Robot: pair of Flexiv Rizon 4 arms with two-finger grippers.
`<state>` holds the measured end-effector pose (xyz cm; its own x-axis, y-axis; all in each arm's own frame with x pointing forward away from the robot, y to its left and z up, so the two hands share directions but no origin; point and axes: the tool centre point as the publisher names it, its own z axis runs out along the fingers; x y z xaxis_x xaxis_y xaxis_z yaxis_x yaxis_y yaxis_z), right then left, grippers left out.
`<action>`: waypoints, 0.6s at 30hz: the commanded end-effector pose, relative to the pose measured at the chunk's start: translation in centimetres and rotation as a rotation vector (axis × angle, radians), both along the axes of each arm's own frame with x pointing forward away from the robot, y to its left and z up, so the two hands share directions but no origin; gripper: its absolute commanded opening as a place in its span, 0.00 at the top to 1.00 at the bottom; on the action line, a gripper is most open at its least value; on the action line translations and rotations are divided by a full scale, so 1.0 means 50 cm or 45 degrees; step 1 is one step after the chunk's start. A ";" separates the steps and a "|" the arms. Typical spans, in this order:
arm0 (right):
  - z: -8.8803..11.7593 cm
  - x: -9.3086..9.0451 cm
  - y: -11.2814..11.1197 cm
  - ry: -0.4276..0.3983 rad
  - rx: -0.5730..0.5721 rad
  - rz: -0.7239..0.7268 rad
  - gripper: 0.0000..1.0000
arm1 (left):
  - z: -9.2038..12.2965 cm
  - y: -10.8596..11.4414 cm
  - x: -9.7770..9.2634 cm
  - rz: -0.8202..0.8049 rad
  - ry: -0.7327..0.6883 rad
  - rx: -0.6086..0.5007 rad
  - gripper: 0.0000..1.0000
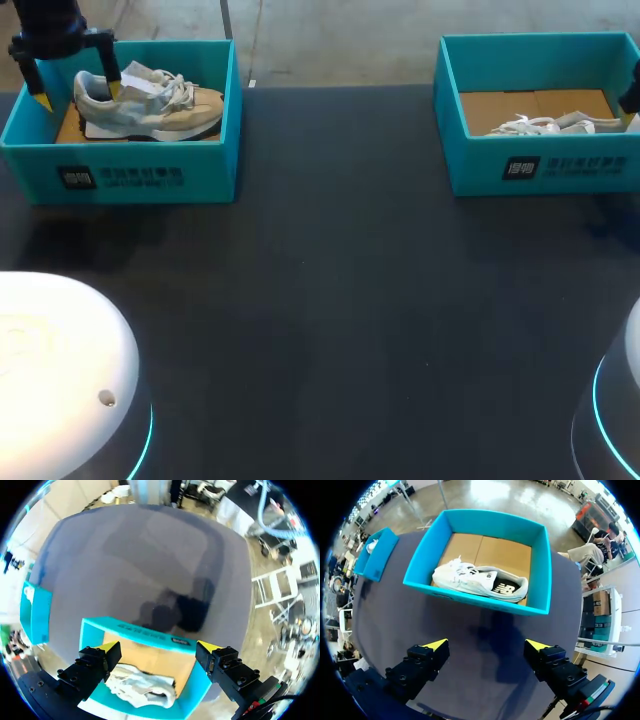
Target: Take the shoe out of the shoebox, open the shoe tongue, remove and reinsert the insole, then place the shoe into the shoebox
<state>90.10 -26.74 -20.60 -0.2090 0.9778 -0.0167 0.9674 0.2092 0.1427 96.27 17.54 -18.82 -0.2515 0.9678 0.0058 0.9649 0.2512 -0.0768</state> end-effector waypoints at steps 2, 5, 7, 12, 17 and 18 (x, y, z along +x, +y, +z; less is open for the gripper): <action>-0.001 0.001 0.000 0.000 0.001 0.000 0.00 | 0.011 0.031 0.011 -0.111 -0.044 -0.025 0.00; -0.001 0.001 0.000 0.000 0.001 0.000 0.00 | 0.017 0.048 0.023 -0.171 -0.067 -0.022 0.00; -0.001 0.001 0.000 0.000 0.001 0.000 0.00 | 0.028 0.067 0.031 -0.232 -0.076 -0.017 0.00; -0.001 0.001 0.000 0.000 0.001 0.000 0.00 | 0.036 0.119 0.056 -0.326 -0.100 0.055 0.00; -0.001 0.001 0.000 0.000 0.001 0.000 0.00 | 0.020 0.185 0.094 -0.395 -0.089 0.117 0.00; -0.001 0.001 0.000 0.000 0.001 0.000 0.00 | 0.014 0.202 0.105 -0.398 -0.097 0.132 0.00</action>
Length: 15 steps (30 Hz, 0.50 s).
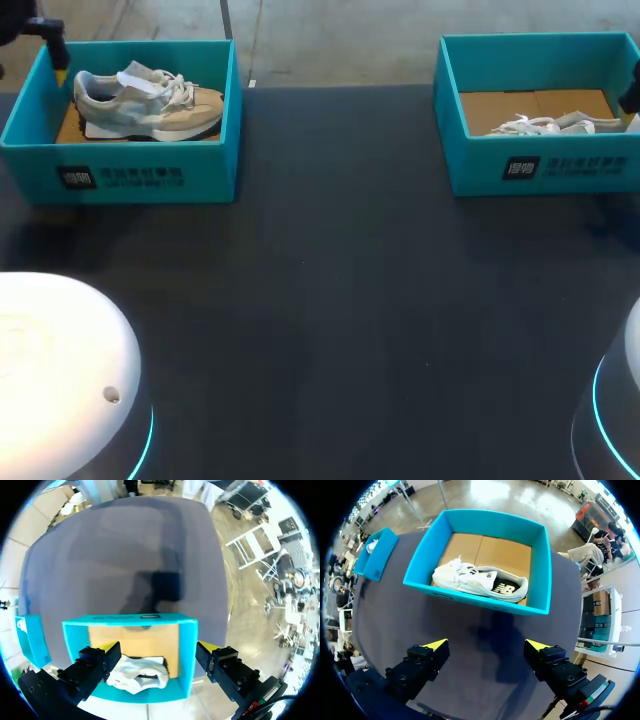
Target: Take the shoe out of the shoebox, open the shoe tongue, remove and reinsert the insole, then place the shoe into the shoebox
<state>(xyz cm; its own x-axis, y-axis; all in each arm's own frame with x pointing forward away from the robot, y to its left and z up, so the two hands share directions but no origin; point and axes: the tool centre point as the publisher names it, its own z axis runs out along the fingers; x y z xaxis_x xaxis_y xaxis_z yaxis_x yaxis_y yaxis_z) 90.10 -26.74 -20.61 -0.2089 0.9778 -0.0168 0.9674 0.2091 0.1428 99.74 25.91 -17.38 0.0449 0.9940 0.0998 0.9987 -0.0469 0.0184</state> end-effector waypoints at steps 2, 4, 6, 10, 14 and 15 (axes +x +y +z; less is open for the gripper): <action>-0.001 0.001 0.000 0.000 0.001 0.001 0.00 | -0.023 0.059 0.052 -0.028 0.013 0.007 0.00; -0.001 0.001 0.000 0.000 0.001 0.001 0.00 | -0.031 0.080 0.068 -0.051 -0.003 0.024 0.00; -0.001 0.001 0.000 0.000 0.001 0.001 0.00 | -0.038 0.095 0.081 -0.058 -0.001 0.023 0.00; -0.001 0.001 0.000 0.000 0.001 0.001 0.00 | -0.060 0.124 0.120 -0.064 -0.012 0.032 0.00; -0.001 0.001 0.000 0.000 0.001 0.001 0.00 | -0.076 0.132 0.157 -0.036 -0.028 0.041 0.00; -0.001 0.001 0.000 0.000 0.001 0.001 0.00 | -0.078 0.132 0.165 -0.032 -0.029 0.036 0.00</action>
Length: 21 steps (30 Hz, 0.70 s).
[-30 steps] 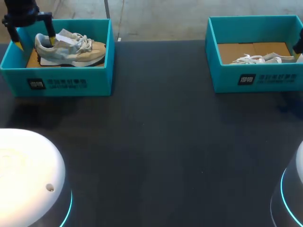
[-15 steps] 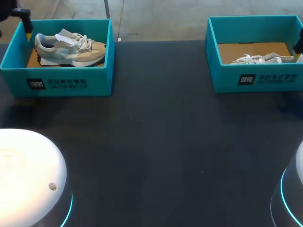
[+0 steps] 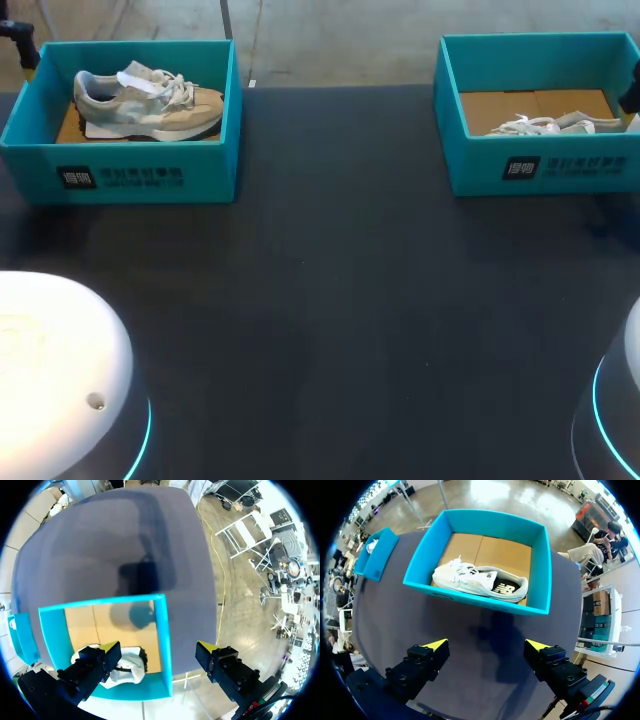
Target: Take the shoe out of the shoebox, open the shoe tongue, remove and reinsert the insole, then place the shoe into the shoebox
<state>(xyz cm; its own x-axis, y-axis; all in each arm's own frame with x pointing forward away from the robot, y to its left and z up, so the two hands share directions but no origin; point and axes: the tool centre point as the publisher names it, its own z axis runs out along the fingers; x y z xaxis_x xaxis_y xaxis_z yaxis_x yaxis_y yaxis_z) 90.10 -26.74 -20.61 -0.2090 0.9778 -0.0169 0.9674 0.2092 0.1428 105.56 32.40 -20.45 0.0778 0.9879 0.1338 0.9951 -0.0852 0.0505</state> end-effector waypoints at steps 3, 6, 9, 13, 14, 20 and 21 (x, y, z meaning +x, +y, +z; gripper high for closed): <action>-0.001 0.001 0.000 0.000 0.002 0.001 0.00 | -0.025 -0.004 0.069 0.028 -0.004 -0.020 0.00; -0.001 0.001 0.000 0.000 0.002 0.001 0.00 | -0.035 -0.018 0.091 0.024 -0.025 -0.018 0.00; -0.001 0.001 0.000 0.000 0.002 0.001 0.00 | -0.045 -0.030 0.122 0.038 -0.047 -0.043 0.00; -0.001 0.001 0.000 0.000 0.002 0.001 0.00 | -0.057 -0.052 0.150 0.029 -0.053 -0.035 0.00; -0.001 0.001 0.000 0.000 0.002 0.001 0.00 | -0.062 -0.058 0.155 0.022 -0.050 -0.033 0.00; -0.001 0.001 0.000 0.000 0.002 0.001 0.00 | -0.091 -0.083 0.185 0.007 -0.022 -0.054 0.00; -0.001 0.001 0.000 0.000 0.002 0.001 0.00 | -0.096 -0.087 0.190 0.017 -0.020 -0.055 0.00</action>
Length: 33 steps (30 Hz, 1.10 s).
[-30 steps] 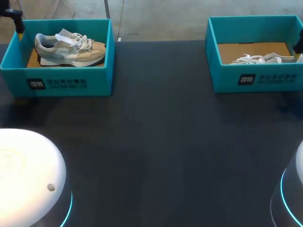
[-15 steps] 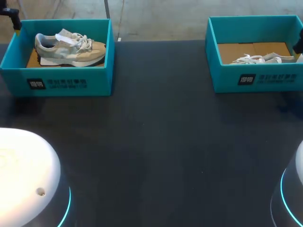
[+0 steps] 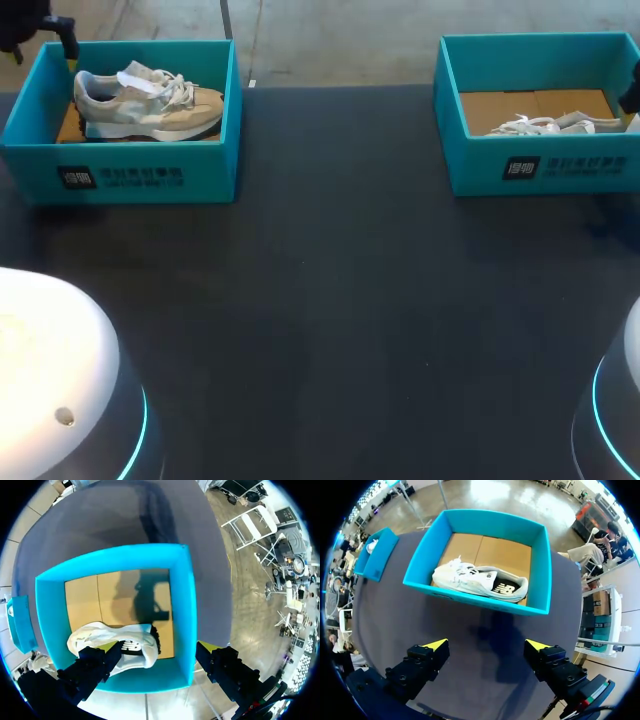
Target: Take the shoe out of the shoebox, open the shoe tongue, remove and reinsert the insole, then place the shoe into the shoebox
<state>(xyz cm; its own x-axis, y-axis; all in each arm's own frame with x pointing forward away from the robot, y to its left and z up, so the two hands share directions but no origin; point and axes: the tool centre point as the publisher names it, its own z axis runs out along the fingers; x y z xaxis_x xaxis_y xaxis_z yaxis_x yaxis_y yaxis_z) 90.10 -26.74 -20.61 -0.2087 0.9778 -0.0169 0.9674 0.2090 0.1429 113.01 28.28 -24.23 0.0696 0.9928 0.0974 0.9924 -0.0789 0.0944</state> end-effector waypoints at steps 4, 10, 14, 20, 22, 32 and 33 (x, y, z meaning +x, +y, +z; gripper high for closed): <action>0.000 0.001 0.000 0.000 0.002 0.001 0.00 | -0.040 -0.018 0.071 0.109 0.075 0.047 0.00; 0.000 0.001 0.000 0.000 0.002 0.001 0.00 | -0.040 -0.018 0.071 0.109 0.075 0.047 0.00; 0.000 0.001 0.000 0.000 0.002 0.001 0.00 | -0.040 -0.018 0.071 0.109 0.075 0.047 0.00; 0.000 0.001 0.000 0.000 0.002 0.001 0.00 | -0.040 -0.018 0.071 0.109 0.075 0.047 0.00; 0.000 0.001 0.000 0.000 0.002 0.001 0.00 | -0.043 -0.018 0.072 0.079 0.066 0.050 0.00; 0.000 0.001 0.000 0.000 0.002 0.001 0.00 | -0.056 -0.009 0.093 -0.095 0.035 -0.057 0.00; 0.000 0.001 0.000 0.000 0.002 0.001 0.00 | -0.059 -0.011 0.096 -0.096 0.033 -0.057 0.00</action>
<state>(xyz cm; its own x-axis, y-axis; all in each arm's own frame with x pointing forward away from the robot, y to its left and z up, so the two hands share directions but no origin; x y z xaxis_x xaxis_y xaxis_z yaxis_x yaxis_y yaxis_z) 90.10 -26.73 -20.63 -0.2088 0.9778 -0.0168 0.9674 0.2091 0.1430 117.57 27.48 -26.65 0.1419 0.9881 0.0585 0.9869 -0.1459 0.0693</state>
